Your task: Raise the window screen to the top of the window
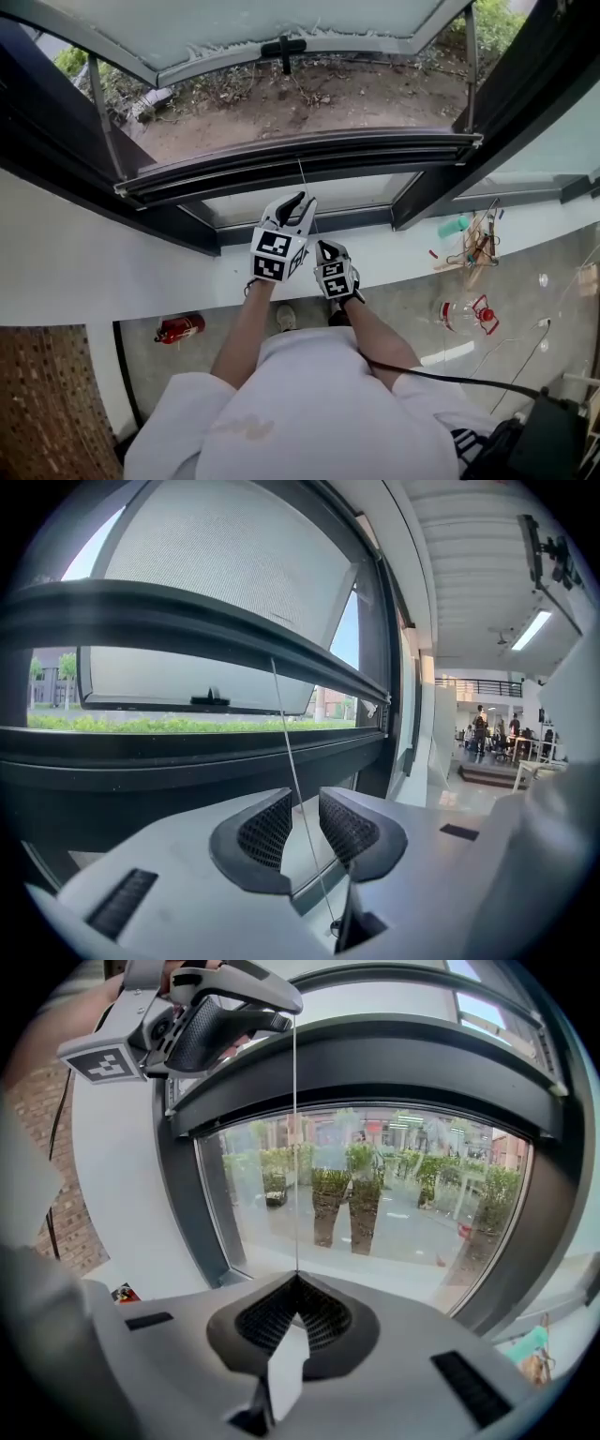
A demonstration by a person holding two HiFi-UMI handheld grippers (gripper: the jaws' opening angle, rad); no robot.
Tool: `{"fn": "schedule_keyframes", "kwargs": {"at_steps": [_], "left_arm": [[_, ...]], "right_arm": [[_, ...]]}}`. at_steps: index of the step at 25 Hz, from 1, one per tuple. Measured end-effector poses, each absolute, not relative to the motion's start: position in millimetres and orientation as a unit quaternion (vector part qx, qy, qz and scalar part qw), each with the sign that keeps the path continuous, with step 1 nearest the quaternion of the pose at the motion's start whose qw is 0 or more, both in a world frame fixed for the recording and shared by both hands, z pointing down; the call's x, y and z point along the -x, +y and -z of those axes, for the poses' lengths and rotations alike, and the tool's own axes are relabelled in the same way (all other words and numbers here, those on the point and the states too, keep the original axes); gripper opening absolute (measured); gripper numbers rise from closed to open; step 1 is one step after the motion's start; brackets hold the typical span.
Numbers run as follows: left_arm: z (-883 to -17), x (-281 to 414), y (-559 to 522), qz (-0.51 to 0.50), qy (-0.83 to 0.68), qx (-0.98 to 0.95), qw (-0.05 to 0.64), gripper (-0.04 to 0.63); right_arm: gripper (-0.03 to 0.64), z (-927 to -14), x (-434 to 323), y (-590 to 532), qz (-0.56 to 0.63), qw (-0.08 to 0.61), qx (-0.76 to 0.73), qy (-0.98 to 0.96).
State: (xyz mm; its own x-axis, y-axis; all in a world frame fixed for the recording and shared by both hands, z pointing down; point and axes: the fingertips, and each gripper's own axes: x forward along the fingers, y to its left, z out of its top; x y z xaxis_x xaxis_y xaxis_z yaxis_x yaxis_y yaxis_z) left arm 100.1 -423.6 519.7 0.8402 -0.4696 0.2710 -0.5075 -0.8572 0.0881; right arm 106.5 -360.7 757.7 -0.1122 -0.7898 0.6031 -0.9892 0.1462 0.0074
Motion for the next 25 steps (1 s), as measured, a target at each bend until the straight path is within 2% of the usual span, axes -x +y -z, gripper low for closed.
{"fn": "schedule_keyframes", "kwargs": {"at_steps": [6, 10, 25], "left_arm": [[-522.3, -107.8, -422.5, -0.122, -0.251, -0.956, 0.094, 0.087], [-519.5, -103.7, -427.2, -0.115, -0.267, -0.952, 0.096, 0.018], [-490.7, -100.1, -426.2, -0.074, -0.249, -0.959, 0.115, 0.0]], "right_arm": [[0.002, -746.5, -108.9, -364.3, -0.193, 0.227, -0.628, -0.719], [0.002, -749.3, -108.0, -367.9, -0.18, 0.221, -0.626, -0.726], [0.002, -713.3, -103.6, -376.7, -0.159, 0.201, -0.633, -0.73]]}}
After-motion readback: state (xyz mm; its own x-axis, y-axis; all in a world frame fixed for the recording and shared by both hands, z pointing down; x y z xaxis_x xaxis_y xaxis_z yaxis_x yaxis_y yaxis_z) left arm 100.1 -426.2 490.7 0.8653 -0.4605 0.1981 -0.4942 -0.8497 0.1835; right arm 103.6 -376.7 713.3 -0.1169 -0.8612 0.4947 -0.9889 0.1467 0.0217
